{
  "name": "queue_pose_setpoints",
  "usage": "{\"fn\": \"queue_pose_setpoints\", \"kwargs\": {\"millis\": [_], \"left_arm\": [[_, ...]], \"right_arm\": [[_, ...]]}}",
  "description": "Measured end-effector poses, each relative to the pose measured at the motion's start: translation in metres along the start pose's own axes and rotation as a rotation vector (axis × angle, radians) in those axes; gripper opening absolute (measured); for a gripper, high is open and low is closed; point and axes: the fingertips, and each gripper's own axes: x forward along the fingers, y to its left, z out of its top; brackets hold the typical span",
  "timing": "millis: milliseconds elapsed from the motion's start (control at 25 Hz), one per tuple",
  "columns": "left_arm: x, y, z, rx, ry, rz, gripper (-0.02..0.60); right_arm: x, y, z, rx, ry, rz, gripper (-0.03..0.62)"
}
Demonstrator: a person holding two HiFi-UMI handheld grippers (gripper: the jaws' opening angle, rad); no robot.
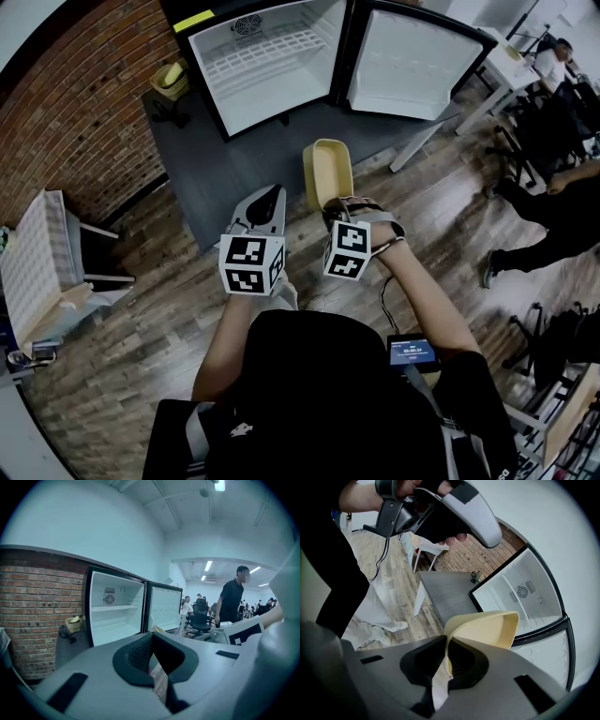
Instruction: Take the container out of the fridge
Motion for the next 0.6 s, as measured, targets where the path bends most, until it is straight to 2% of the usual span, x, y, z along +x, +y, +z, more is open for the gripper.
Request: {"fn": "queue_pose_setpoints", "kwargs": {"millis": [600], "left_arm": [[-0.015,-0.021,-0.003,0.011,-0.011,0.003,0.014]], "right_arm": [[-0.014,0.013,-0.006,0.007,-0.014,-0.018,0.049]]}}
